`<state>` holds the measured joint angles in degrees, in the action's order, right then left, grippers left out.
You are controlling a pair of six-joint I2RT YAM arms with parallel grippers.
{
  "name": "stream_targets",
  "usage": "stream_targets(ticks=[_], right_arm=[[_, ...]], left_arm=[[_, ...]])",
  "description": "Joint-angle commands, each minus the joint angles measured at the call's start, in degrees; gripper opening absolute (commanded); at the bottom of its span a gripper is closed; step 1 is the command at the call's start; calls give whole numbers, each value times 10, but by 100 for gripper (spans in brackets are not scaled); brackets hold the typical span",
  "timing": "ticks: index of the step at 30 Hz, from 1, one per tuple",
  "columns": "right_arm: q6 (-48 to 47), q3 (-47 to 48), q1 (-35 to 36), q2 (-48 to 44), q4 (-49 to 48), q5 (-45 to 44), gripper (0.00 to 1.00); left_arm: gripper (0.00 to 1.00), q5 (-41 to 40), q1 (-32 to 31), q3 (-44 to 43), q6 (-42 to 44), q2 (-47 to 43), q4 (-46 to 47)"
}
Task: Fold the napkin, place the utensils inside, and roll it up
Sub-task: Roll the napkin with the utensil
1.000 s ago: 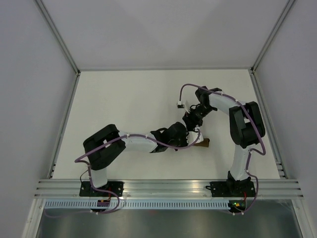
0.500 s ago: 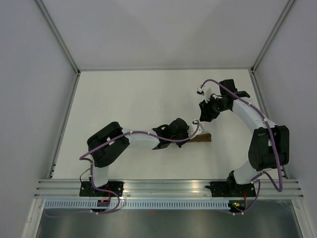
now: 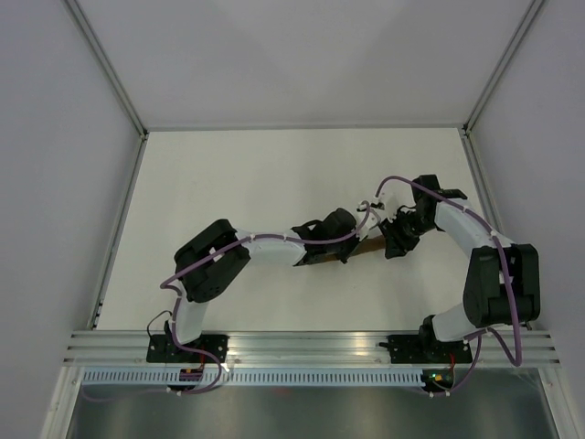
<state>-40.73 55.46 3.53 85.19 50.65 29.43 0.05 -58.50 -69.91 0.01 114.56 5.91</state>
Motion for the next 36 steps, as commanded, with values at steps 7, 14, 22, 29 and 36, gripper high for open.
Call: stream_targets(ticks=[7, 14, 22, 29, 36], right_arm=[[32, 28, -1, 94, -20, -12, 38], [95, 77, 1, 165, -52, -23, 38], [174, 151, 11, 254, -95, -59, 36], [205, 213, 33, 314, -111, -96, 35], [213, 286, 48, 363, -101, -112, 35]], left_arm=[[13, -9, 4, -27, -132, 85, -157], [13, -6, 4, -70, -182, 109, -162], [15, -3, 6, -114, -230, 133, -160], [16, 18, 17, -138, -258, 151, -158], [17, 39, 29, -160, -284, 169, -153]])
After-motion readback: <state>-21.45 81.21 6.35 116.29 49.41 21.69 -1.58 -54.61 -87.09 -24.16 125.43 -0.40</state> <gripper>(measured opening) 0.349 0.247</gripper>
